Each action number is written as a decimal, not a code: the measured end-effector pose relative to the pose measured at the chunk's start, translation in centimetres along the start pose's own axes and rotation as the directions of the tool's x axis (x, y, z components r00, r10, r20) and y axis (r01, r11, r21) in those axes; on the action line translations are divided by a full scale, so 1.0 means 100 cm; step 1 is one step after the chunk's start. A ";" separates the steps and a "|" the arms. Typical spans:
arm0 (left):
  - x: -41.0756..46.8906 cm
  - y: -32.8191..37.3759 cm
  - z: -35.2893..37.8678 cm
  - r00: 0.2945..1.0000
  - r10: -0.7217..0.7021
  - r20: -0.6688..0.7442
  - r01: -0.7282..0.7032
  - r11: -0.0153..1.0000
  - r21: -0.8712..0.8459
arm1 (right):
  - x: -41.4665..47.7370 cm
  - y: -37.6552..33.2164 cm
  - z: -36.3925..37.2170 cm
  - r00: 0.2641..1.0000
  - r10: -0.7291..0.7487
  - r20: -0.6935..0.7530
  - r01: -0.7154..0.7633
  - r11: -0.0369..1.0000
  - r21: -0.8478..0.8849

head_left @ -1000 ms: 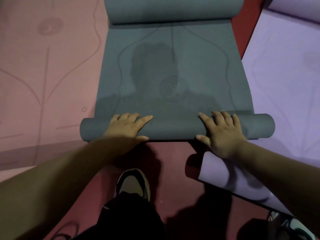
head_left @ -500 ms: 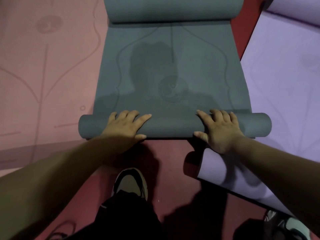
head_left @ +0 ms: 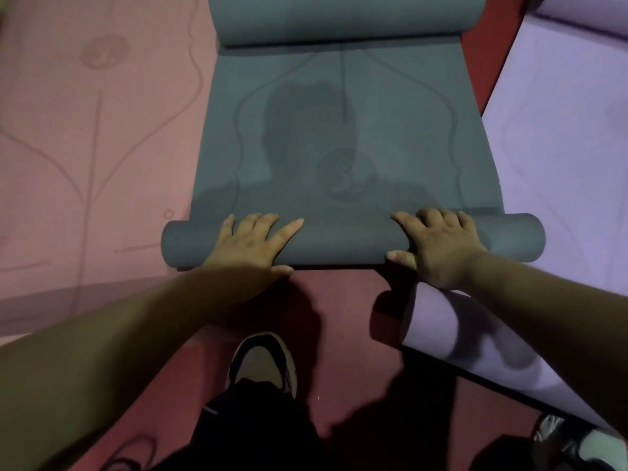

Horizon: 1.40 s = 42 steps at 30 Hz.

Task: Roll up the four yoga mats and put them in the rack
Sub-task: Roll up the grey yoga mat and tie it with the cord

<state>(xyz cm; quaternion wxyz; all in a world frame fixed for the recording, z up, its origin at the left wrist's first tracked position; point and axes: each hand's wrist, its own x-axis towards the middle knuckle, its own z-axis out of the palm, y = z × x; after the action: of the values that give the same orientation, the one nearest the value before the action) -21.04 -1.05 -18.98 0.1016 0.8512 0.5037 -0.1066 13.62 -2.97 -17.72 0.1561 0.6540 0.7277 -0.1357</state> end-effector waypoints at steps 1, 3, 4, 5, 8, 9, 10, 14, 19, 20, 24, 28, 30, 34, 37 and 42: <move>0.003 0.000 -0.003 0.999 -0.013 0.034 0.013 1.000 0.002 | -0.001 0.000 0.001 1.000 -0.002 -0.010 0.002 1.000 -0.002; 0.009 -0.002 -0.006 0.998 -0.014 0.057 0.015 1.000 -0.017 | -0.001 -0.001 0.005 0.999 -0.010 -0.038 0.010 1.000 -0.003; 0.012 -0.004 -0.008 0.998 -0.005 0.059 0.007 1.000 -0.026 | -0.002 -0.001 0.006 0.999 -0.014 -0.053 0.013 1.000 -0.005; 0.015 -0.006 -0.010 0.998 0.006 0.070 -0.004 1.000 -0.027 | -0.001 -0.001 0.008 0.998 -0.016 -0.064 0.015 1.000 -0.010; 0.022 -0.013 -0.021 0.986 0.037 0.164 -0.036 0.999 -0.013 | 0.004 0.000 0.007 0.997 -0.022 -0.073 0.021 1.000 -0.017; 0.025 -0.014 -0.025 0.979 0.043 0.199 -0.042 0.999 -0.005 | 0.006 0.001 0.004 0.998 -0.020 -0.066 0.019 1.000 -0.013; 0.028 -0.015 -0.029 0.973 0.047 0.225 -0.048 0.999 -0.002 | 0.008 0.002 0.001 0.999 -0.017 -0.051 0.017 1.000 -0.007; 0.035 -0.022 -0.039 0.957 0.067 0.283 -0.071 0.997 0.006 | 0.018 0.005 -0.008 0.999 -0.023 0.036 0.022 1.000 0.020; 0.035 -0.040 -0.049 0.932 0.107 0.347 -0.114 0.993 0.001 | 0.026 0.007 -0.020 0.994 -0.036 0.108 0.030 0.998 0.055; 0.035 -0.042 -0.051 0.926 0.119 0.359 -0.123 0.992 -0.010 | 0.027 0.007 -0.021 0.992 -0.038 0.117 0.030 0.998 0.063; 0.035 -0.048 -0.054 0.909 0.141 0.392 -0.144 0.989 -0.023 | 0.027 0.005 -0.024 0.989 -0.025 0.149 0.012 0.996 0.085; 0.036 -0.042 -0.050 0.916 0.108 0.385 -0.120 0.993 0.007 | 0.025 0.001 -0.028 0.986 -0.010 0.166 -0.004 0.997 0.080; 0.034 -0.038 -0.045 0.931 0.073 0.359 -0.092 0.995 0.035 | 0.023 -0.001 -0.026 0.990 -0.016 0.141 0.008 0.998 0.055; 0.033 -0.032 -0.029 0.966 0.000 0.258 -0.014 0.999 0.052 | 0.022 -0.005 -0.021 0.996 -0.010 0.087 0.011 1.000 -0.004; 0.034 -0.029 -0.026 0.973 -0.031 0.227 0.021 0.999 0.047 | 0.023 -0.005 -0.023 0.997 -0.006 0.078 0.005 1.000 0.013; 0.037 -0.040 -0.044 0.975 0.016 0.224 -0.017 1.000 0.004 | 0.023 -0.002 -0.051 0.993 -0.012 0.120 0.004 0.998 0.068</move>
<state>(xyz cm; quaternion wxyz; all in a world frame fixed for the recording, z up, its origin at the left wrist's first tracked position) -22.46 5.10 -16.11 0.1562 0.8382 0.4817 -0.2022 12.94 1.14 -14.02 0.1773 0.6464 0.7146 -0.2000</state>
